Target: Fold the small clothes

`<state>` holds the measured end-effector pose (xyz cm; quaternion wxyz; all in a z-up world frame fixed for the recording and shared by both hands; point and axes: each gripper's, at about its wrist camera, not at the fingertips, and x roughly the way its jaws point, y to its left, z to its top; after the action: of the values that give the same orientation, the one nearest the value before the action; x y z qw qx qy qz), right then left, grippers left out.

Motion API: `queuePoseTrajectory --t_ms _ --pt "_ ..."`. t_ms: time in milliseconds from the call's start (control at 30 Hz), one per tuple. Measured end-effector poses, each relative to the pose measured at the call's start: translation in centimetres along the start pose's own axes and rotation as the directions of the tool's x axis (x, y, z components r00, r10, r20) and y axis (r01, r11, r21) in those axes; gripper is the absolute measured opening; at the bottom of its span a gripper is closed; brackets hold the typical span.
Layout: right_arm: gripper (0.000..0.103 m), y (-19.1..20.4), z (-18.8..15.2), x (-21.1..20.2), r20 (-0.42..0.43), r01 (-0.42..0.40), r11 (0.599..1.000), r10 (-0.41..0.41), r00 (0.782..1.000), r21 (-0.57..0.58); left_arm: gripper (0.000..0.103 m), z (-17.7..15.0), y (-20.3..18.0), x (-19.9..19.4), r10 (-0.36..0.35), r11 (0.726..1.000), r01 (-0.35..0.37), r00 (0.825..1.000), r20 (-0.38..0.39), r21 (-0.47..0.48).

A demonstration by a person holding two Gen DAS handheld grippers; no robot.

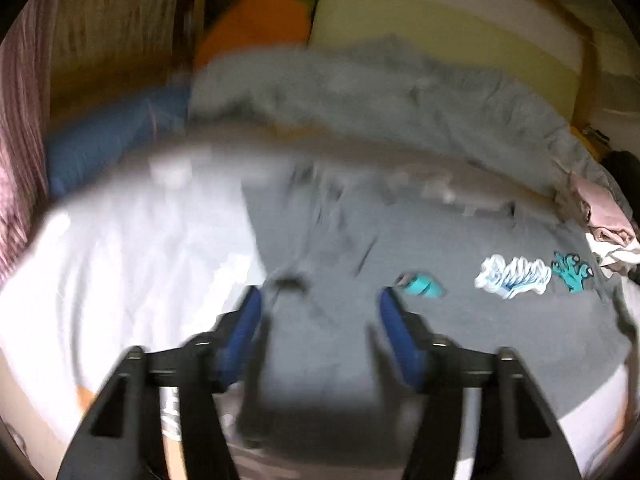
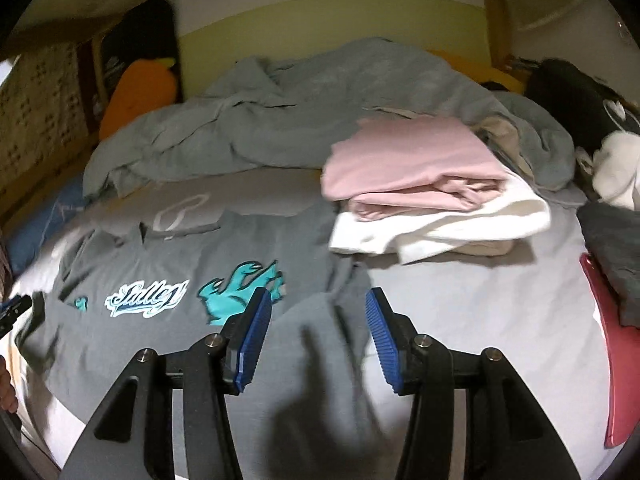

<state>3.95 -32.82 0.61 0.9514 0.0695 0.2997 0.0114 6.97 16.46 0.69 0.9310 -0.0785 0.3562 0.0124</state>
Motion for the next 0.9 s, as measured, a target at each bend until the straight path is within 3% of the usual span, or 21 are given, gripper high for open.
queuePoseTrajectory --t_ms 67,133,167,267,300,333,367,433,567,667,800,833,867,900 --pt "0.05 0.2 -0.2 1.1 -0.083 -0.022 0.998 0.017 0.996 -0.065 0.025 -0.2 2.8 1.7 -0.102 0.988 0.092 0.992 -0.073 -0.125" --pt "0.05 0.4 -0.5 1.8 -0.098 -0.004 0.996 -0.004 0.995 -0.084 0.025 -0.4 3.5 2.7 -0.204 0.968 0.184 0.973 -0.109 -0.171" --pt "0.047 0.4 -0.6 2.6 -0.134 -0.022 0.997 0.011 0.991 -0.077 0.026 -0.4 3.5 3.1 -0.219 0.966 0.197 0.967 -0.127 -0.17" --pt "0.03 0.7 -0.6 4.3 -0.152 -0.011 0.997 0.0 0.988 -0.073 0.026 -0.1 2.9 3.3 -0.179 0.978 0.163 0.976 -0.123 -0.133" --pt "0.01 1.0 -0.7 4.7 -0.151 -0.002 0.997 -0.011 0.988 -0.082 0.02 0.1 2.5 3.2 -0.163 0.982 0.15 0.98 -0.113 -0.115" --pt "0.004 1.0 -0.6 4.8 -0.148 0.006 0.996 -0.019 0.989 -0.091 0.012 0.3 2.2 3.1 -0.135 0.988 0.125 0.986 -0.103 -0.094" --pt "0.004 1.0 -0.6 4.7 -0.124 0.021 0.996 -0.032 0.992 -0.087 0.005 0.7 2.1 3.0 -0.097 0.993 0.09 0.991 -0.095 -0.075" --pt "0.003 1.0 -0.5 4.1 -0.073 0.059 0.995 -0.065 0.995 -0.079 0.005 1.3 1.8 2.5 -0.035 0.998 0.031 0.998 -0.057 -0.06" --pt "0.003 0.5 0.1 3.4 -0.005 0.093 0.995 -0.094 0.996 -0.043 0.005 2.6 1.9 2.2 -0.038 0.998 0.037 0.999 -0.009 -0.059" --pt "0.003 0.2 0.1 4.9 -0.044 0.103 0.994 -0.104 0.994 -0.036 0.005 2.8 2.5 4.0 -0.021 0.997 0.017 0.999 -0.047 -0.074" --pt "0.004 0.1 -0.6 6.4 -0.071 0.134 0.99 -0.137 0.988 -0.039 0.012 2.4 3.7 5.6 -0.046 0.989 0.032 0.994 -0.096 -0.144" --pt "0.009 0.0 -0.5 6.2 -0.069 0.138 0.99 -0.139 0.988 -0.027 0.019 2.5 4.0 5.2 -0.055 0.985 0.039 0.994 -0.094 -0.166" --pt "0.014 -0.1 -0.4 5.7 -0.063 0.147 0.989 -0.148 0.987 -0.016 0.039 2.6 4.3 4.7 -0.054 0.983 0.037 0.995 -0.085 -0.181" --pt "0.024 -0.1 -0.3 5.1 -0.047 0.155 0.988 -0.155 0.987 -0.008 0.048 2.7 4.7 3.8 -0.051 0.981 0.04 0.997 -0.055 -0.192"
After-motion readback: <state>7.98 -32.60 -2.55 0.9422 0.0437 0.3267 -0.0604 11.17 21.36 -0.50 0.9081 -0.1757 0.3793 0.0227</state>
